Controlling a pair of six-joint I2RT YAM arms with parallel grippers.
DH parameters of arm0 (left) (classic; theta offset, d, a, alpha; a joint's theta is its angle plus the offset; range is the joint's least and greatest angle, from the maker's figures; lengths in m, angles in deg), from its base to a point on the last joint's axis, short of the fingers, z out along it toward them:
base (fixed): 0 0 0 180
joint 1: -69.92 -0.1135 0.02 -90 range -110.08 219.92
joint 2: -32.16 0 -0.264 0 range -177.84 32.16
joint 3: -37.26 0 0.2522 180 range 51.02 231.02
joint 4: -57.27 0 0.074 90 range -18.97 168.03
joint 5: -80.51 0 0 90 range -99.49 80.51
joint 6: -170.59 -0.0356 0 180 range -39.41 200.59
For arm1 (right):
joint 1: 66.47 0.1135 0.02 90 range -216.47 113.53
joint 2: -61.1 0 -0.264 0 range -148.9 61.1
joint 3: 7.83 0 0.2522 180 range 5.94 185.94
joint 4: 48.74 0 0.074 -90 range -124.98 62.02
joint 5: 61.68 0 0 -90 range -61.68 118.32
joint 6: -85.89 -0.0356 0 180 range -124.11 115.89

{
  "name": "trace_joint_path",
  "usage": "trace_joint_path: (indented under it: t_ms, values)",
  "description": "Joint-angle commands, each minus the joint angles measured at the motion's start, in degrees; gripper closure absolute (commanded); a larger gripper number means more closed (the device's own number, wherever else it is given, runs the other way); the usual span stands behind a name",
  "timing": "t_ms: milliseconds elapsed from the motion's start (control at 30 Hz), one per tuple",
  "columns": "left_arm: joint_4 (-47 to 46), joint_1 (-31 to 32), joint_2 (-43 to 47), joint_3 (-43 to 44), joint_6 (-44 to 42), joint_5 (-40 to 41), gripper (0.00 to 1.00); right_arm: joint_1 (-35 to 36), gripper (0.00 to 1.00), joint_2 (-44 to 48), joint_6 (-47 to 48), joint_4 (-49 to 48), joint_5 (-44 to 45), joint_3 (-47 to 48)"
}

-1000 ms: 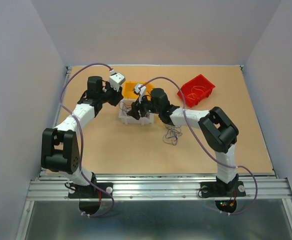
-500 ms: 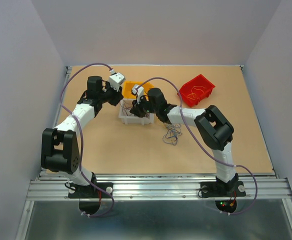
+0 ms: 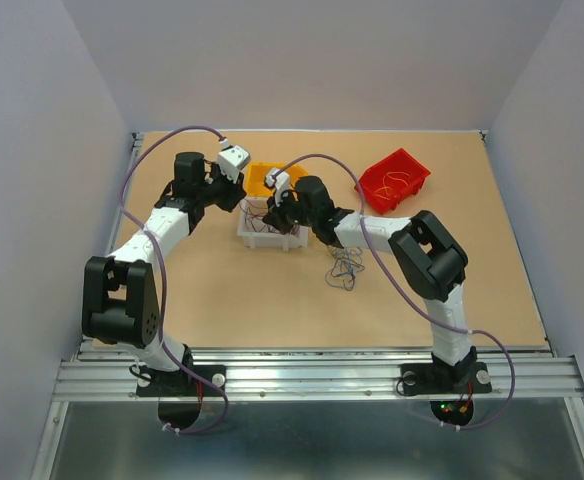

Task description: Untangle the cables

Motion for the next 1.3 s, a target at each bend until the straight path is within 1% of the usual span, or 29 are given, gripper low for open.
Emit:
trace_joint_path:
  t_ms: [0, 133, 367, 600, 733, 967, 1133, 1267]
  values:
    - [-0.74, -0.36, 0.95, 0.55, -0.74, -0.76, 0.73, -0.80, 0.99, 1.73, -0.43, -0.01, 1.57, 0.54]
    - [-0.74, -0.36, 0.77, 0.64, -0.83, -0.68, 0.73, -2.56, 0.99, 1.29, 0.10, 1.22, 0.43, 0.10]
    - [0.05, -0.09, -0.37, 1.34, -1.18, -0.33, 0.73, -6.07, 0.99, -0.99, 0.62, 2.45, -5.36, -0.26]
    - [0.05, 0.35, -0.46, 1.25, -1.53, 0.64, 0.73, -6.25, 0.99, -6.88, 1.41, 8.60, -7.65, 5.98]
    - [0.05, 0.52, -0.46, 1.17, -1.62, 0.99, 0.73, -6.08, 0.99, -8.64, 1.15, 10.19, -7.92, 8.09]
    - [-0.04, 0.79, -0.63, 1.34, -1.97, 1.70, 0.73, -4.06, 0.98, -8.91, 1.85, 11.59, -5.11, 9.41]
    - [-1.35, 0.70, 0.42, 0.38, -1.36, 1.78, 0.73, -2.13, 0.99, -5.75, 3.78, 11.60, -5.63, 6.61]
    - [-2.23, 0.70, 1.91, -0.50, -1.10, 2.84, 0.72, 1.91, 0.99, -4.51, 5.02, 11.59, -3.54, 5.28]
